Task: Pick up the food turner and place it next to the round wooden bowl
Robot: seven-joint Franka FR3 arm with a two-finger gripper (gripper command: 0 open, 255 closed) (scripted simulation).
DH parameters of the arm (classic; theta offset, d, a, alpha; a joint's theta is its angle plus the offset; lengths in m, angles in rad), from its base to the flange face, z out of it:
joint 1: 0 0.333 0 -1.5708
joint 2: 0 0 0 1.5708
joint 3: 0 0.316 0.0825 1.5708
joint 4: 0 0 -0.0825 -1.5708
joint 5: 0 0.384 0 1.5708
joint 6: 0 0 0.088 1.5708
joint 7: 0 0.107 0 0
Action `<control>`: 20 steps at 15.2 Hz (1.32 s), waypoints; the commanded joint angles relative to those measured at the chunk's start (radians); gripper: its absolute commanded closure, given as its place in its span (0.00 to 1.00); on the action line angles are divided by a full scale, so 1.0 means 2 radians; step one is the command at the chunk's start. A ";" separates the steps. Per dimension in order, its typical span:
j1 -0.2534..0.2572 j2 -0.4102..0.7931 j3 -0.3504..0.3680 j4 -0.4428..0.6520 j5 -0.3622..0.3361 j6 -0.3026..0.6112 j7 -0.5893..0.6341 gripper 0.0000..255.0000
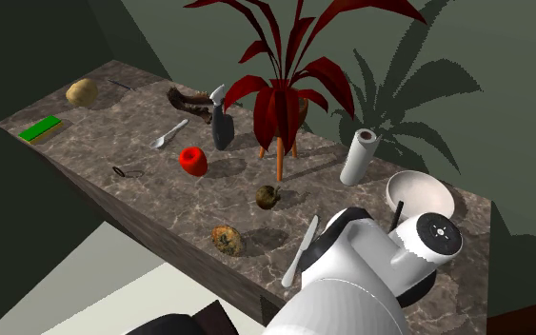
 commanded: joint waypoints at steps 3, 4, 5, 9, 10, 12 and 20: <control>0.001 0.002 0.000 0.000 0.000 -0.001 0.001 0.00; 0.001 0.001 0.000 0.000 0.000 -0.002 0.001 0.00; 0.001 0.001 0.000 0.000 0.000 -0.001 0.001 0.00; -0.002 -0.013 0.002 -0.004 0.003 -0.012 -0.001 0.00; -0.005 -0.027 0.003 -0.006 0.006 -0.024 -0.004 0.00; -0.009 -0.051 0.005 -0.009 0.012 -0.046 -0.007 0.00; -0.009 -0.051 0.005 -0.009 0.012 -0.046 -0.007 0.00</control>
